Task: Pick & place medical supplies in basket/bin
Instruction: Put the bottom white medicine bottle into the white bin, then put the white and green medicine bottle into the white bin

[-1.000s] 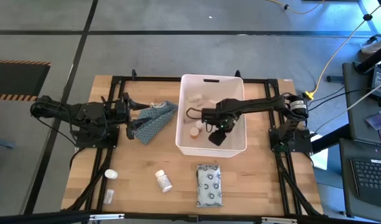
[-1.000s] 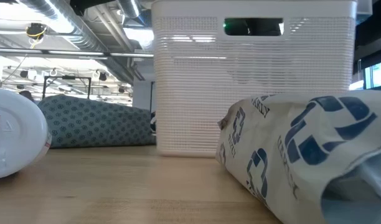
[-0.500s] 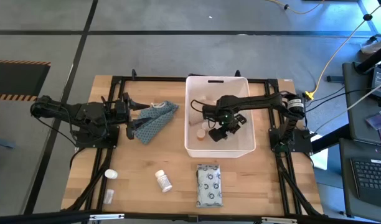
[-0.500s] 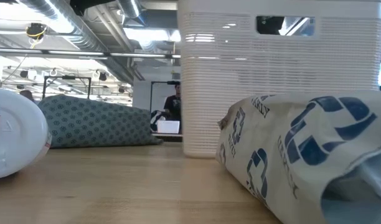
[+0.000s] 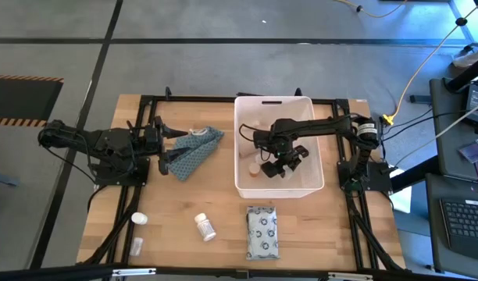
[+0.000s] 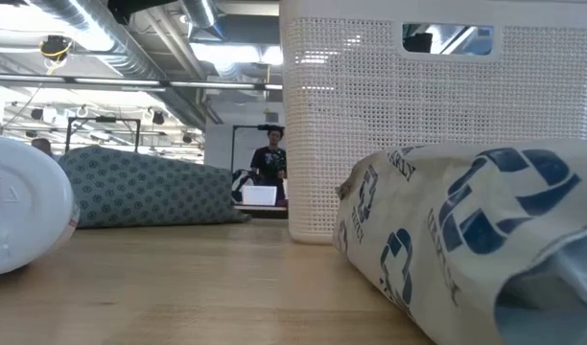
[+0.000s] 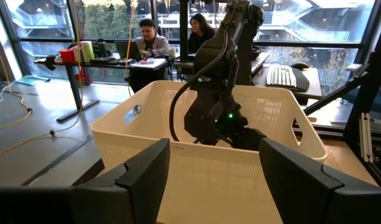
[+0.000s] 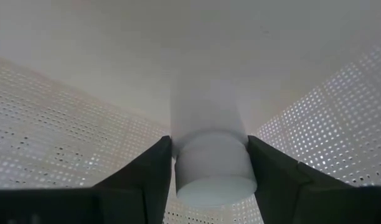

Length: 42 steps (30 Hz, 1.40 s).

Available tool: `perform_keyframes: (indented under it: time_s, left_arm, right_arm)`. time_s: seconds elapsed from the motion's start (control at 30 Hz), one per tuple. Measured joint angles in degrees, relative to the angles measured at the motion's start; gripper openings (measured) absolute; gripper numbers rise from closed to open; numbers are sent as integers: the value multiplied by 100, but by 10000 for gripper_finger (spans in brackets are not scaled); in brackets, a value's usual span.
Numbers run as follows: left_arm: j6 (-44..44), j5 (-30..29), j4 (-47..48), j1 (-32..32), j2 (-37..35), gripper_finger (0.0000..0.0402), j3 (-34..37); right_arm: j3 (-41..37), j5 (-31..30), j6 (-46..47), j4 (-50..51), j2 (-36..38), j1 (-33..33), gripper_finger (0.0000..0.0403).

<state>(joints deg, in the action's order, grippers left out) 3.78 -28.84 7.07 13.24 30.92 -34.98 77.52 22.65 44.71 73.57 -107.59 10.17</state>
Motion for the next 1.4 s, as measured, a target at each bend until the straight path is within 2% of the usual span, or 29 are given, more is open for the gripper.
perform_keyframes:
  time_s: [0.53, 0.73, 0.9, 1.03, 1.2, 1.4]
  left_arm:
    - [1, 0, 0, -1, -2, 242, 0]
    - [1, 0, 0, -1, -2, 242, 0]
    - [1, 0, 2, -1, 0, 242, 0]
    - [1, -1, 2, -1, 0, 242, 0]
    - [1, 0, 0, -1, -2, 242, 0]
    - [-1, -1, 2, -1, -1, 242, 0]
  right_arm:
    - [0, 2, -19, -43, 2, 0, 257]
    - [302, -79, -40, 384, 7, -7, 263]
    - [1119, -989, -70, 874, 96, -150, 264]
    - [1811, -1809, -288, 1098, 356, -522, 264]
    - [2185, -2713, -341, 1127, 956, -1514, 264]
    - [2201, -3946, -34, 1150, 1951, -2970, 264]
